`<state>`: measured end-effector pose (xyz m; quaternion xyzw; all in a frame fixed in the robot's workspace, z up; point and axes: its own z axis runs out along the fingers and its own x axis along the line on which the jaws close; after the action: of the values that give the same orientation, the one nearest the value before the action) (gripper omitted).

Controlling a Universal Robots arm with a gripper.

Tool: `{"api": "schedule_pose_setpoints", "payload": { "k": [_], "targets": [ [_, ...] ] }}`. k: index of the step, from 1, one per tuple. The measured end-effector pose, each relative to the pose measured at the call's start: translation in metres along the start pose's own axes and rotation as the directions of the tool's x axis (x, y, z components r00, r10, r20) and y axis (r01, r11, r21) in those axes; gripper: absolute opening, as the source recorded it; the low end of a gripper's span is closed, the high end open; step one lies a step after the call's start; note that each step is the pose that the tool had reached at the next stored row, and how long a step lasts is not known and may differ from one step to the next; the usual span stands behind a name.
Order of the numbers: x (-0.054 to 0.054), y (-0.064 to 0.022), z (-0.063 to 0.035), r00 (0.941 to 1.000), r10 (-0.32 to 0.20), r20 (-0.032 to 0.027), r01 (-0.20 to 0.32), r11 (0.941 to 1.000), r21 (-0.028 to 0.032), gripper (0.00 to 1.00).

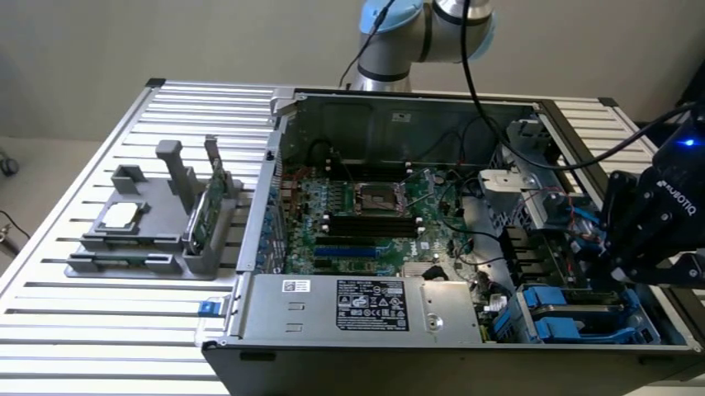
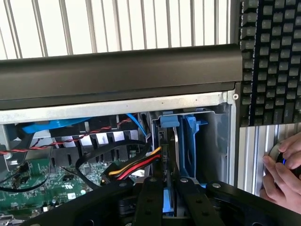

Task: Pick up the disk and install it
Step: 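Insert the first disk wire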

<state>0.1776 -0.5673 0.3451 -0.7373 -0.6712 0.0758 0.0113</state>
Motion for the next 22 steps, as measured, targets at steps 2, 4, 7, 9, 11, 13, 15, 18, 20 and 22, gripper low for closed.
{"api": "schedule_pose_setpoints", "payload": {
  "k": [2,4,7,9,11,13,15,18,20,22],
  "targets": [
    [0.0000,0.0003,-0.0001,1.0000,0.000,0.0032,0.000,1.0000,0.0022,0.16],
    [0.0000,0.0004,0.0000,1.0000,0.000,0.0054,0.000,1.0000,0.0044,0.16],
    [0.0002,0.0007,0.0012,1.0000,0.000,0.0077,0.000,1.0000,0.0043,0.16],
    [0.0005,0.0008,0.0023,1.0000,-0.001,0.0094,0.001,1.0000,0.0041,0.16],
    [0.0006,0.0008,0.0026,0.9999,-0.004,0.0105,0.003,1.0000,0.0038,0.16],
    [0.0009,0.0009,0.0030,0.9999,-0.008,0.0122,0.008,1.0000,0.0033,0.16],
    [0.0013,0.0009,0.0034,0.9998,-0.011,0.0147,0.011,0.9999,0.0028,0.16],
    [0.0021,0.0009,0.0039,0.9997,-0.016,0.0186,0.016,0.9999,0.0020,0.16],
    [0.0030,0.0009,0.0044,0.9996,-0.019,0.0212,0.018,0.9998,0.0016,0.16],
    [0.0040,0.0008,0.0048,0.9995,-0.021,0.0237,0.021,0.9998,0.0011,0.16]
  ]
}}
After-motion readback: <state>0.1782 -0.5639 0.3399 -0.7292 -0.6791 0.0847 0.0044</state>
